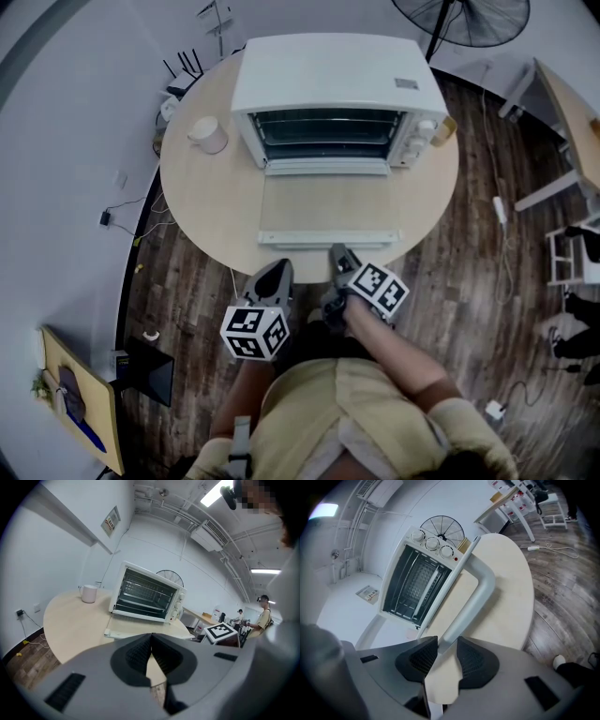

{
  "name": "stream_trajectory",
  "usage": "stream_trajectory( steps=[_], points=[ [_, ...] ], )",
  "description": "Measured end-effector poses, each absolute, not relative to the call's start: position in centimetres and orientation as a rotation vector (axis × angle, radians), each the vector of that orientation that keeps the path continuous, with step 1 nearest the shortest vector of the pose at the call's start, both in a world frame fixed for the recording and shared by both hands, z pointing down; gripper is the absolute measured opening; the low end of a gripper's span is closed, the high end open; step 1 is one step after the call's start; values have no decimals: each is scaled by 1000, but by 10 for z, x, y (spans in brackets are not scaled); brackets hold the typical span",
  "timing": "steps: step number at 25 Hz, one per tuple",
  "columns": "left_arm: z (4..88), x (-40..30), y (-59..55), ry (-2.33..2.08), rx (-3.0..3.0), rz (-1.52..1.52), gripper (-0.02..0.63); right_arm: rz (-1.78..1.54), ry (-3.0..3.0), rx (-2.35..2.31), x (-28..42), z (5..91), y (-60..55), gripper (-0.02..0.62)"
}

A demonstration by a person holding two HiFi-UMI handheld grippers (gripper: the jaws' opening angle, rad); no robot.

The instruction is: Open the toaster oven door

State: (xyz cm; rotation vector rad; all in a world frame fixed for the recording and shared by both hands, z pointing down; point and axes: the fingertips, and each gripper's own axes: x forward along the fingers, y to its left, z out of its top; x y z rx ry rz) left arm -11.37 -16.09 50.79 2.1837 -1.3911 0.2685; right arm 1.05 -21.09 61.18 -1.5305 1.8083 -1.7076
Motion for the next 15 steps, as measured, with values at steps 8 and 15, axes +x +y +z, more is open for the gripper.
stream_trajectory(
  steps=[8,15],
  points=[
    [508,-110,-163,-1380,2190,267,2,-1726,1796,-1565,20,618,-204,104],
    [509,-106,-162,-1369,2192,261,2,-1716,1805,-1573,29,613,-198,92]
  ],
)
